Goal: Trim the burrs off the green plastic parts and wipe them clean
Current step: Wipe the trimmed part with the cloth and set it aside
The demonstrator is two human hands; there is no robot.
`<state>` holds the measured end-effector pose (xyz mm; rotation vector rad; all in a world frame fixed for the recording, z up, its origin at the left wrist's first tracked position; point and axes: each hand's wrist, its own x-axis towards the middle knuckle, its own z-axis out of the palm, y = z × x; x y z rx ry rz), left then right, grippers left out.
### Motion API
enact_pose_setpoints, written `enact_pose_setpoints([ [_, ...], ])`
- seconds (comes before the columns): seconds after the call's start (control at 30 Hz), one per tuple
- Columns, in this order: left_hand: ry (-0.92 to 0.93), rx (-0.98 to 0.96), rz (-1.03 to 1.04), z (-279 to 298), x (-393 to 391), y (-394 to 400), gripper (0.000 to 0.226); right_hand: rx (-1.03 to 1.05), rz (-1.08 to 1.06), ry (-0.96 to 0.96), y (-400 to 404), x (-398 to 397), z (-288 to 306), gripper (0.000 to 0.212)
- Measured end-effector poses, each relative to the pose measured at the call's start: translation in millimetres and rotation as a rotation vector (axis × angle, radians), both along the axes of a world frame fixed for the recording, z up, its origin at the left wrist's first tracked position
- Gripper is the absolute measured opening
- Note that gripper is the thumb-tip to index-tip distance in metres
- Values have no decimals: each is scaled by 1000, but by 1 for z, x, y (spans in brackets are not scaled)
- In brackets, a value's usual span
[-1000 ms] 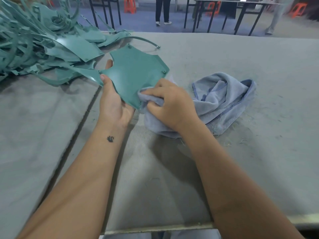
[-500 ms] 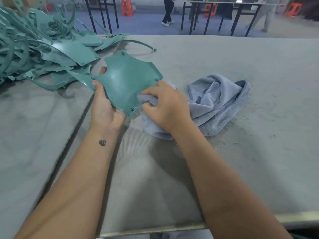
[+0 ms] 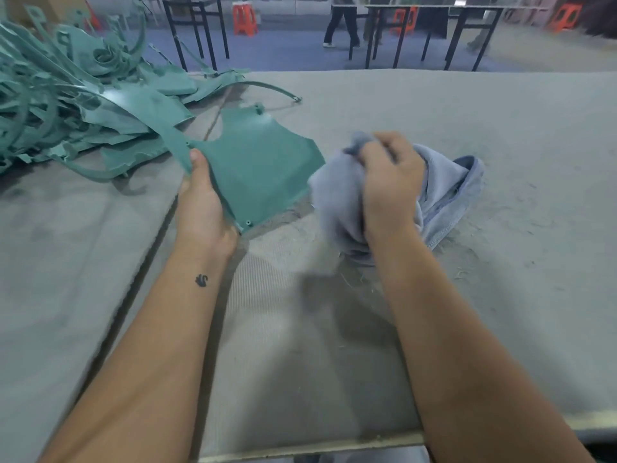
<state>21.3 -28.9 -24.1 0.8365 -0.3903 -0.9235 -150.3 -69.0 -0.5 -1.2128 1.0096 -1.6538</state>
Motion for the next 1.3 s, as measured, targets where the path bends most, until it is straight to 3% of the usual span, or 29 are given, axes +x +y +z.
enact_pose_setpoints([
  [0.07, -74, 42, 0, 0, -3, -1, 34, 88, 134, -128, -3, -8, 2, 16],
  [0.2, -83, 138, -53, -1, -3, -3, 36, 91, 449, -72, 2, -5, 3, 10],
  [0.27, -73, 169, -34, -2, 0, -2, 36, 117, 491, -87, 4, -4, 5, 12],
  [0.4, -158, 125, -12, -2, 8, 0, 29, 144, 305, -149, 1, -8, 6, 13],
  [0.5, -467, 160, 1, 2, 20, 6, 22, 53, 66, -187, -7, -18, 6, 14],
  [0.6, -865, 282, -85, 3, 22, 12, 33, -209, -124, 17, -12, -26, -1, 22],
  [0.67, -1046, 301, -196, 2, 16, 15, 29, -299, -123, 250, -15, -24, -5, 25],
  [0.77, -1247, 315, -239, 3, 7, 16, 28, -281, 30, 613, -15, -11, -7, 30],
  [0.83, -1323, 301, -218, 3, 4, 17, 32, -246, 228, 745, -7, 2, -10, 31],
  [0.9, -1358, 291, -200, 3, 3, 17, 35, -249, 370, 804, -3, 10, -9, 26],
  [1.0, -1325, 227, -195, 4, 2, 19, 41, -211, 413, 808, -11, 9, -5, 21],
  [1.07, -1229, 180, -209, 5, 2, 22, 37, -142, 271, 782, -21, 4, -8, 41],
  [1.17, -1144, 126, -232, 5, 2, 24, 27, -48, 94, 728, -27, -1, -13, 31],
  [1.3, -1216, 174, -210, 2, 2, 19, 27, -216, 409, 564, -10, 4, -10, 25],
])
